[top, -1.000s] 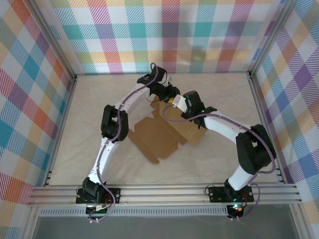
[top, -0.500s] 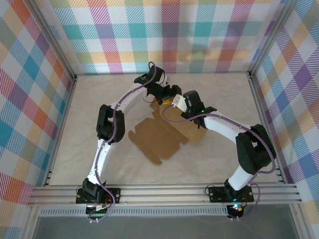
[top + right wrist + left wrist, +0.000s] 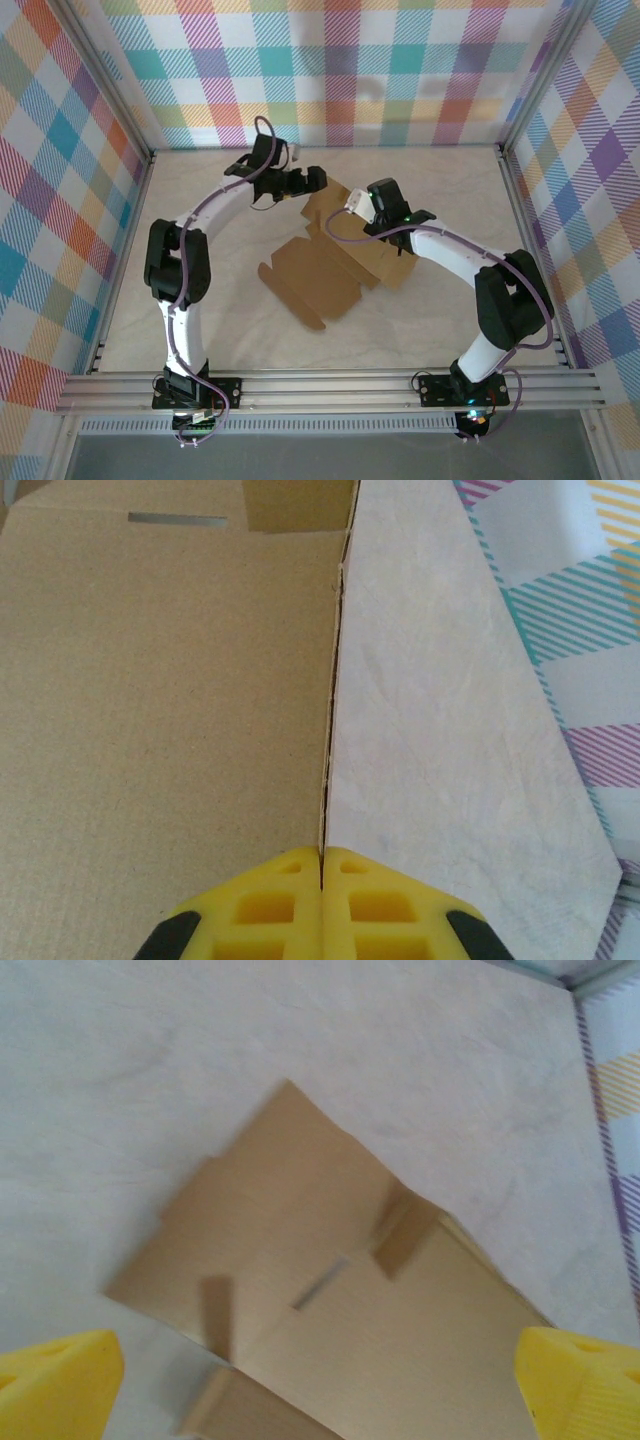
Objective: Fold the paper box
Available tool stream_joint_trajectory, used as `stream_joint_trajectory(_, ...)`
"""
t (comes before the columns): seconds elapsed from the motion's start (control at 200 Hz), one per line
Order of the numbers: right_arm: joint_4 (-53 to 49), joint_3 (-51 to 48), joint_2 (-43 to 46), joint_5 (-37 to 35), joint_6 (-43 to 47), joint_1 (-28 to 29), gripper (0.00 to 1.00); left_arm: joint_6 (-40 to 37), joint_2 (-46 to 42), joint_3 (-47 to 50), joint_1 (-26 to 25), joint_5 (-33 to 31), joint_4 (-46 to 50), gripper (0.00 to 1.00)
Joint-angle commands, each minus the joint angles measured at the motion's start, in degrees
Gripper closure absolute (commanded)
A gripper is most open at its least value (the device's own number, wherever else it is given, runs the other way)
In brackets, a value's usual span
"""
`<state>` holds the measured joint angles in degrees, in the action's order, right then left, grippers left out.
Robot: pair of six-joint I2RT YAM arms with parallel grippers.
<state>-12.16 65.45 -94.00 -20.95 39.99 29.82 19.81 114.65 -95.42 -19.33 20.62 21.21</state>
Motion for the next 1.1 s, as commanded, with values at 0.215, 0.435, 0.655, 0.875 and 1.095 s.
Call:
stream_joint_trajectory(0.215,2.9,-0.7,2.8,-5.4,3.9,-0.2,1.00,-2.2,-1.0,6.0,4.1,-2.6,-10.9,0.00)
stream_joint_trajectory(0.435,15.9,-5.3,3.0,-11.9,11.8,1.6,1.00,0.2,-0.5,7.8,6.4,-1.8,-12.4,0.00)
stream_joint_trajectory(0.655,29.7,-10.0,3.3,-17.1,21.2,4.7,1.00,-2.0,-2.3,10.4,6.9,-2.7,-13.4,0.00)
stream_joint_trajectory(0.875,41.2,-15.0,2.5,-20.4,30.9,7.2,1.00,-1.0,-3.0,13.3,8.2,-4.0,-14.9,0.00)
stream_joint_trajectory(1.095,52.7,-18.9,0.9,-23.9,37.8,9.5,1.00,-0.2,-4.0,15.5,9.7,-4.2,-15.7,0.00)
